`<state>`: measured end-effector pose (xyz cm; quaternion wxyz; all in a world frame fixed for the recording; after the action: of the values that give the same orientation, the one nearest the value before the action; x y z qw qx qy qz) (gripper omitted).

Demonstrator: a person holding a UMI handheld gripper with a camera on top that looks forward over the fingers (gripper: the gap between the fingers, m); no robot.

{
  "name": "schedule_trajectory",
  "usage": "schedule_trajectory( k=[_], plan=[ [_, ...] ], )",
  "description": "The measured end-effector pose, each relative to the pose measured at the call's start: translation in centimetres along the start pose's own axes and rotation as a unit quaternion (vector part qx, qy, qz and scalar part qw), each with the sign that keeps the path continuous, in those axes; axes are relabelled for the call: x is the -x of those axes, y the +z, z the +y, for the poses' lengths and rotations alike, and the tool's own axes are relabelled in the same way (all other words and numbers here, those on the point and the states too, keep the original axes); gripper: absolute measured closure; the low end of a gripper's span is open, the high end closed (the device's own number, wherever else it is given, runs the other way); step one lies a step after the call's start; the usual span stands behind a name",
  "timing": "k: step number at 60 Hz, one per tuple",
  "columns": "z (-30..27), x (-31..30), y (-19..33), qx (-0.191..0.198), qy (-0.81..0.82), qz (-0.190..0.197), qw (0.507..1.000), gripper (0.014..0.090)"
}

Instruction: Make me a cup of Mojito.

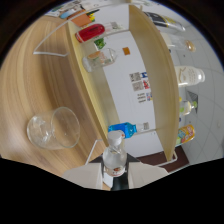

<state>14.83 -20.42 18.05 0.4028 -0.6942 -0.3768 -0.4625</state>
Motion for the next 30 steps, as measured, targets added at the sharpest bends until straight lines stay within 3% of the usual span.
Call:
schedule_trajectory(
  k=[8,19,30],
  plan=[
    [-1.7,-1.0,0.1,-0.025,-0.154,0.045,0.987,0.0711],
    [-4.6,-2.2,-0.2,-0.07,-0.338,0.101,0.933,0.0709],
    [-4.5,-2.0,0.2,-0.063,-0.417,0.1,0.901,0.0709]
  ],
)
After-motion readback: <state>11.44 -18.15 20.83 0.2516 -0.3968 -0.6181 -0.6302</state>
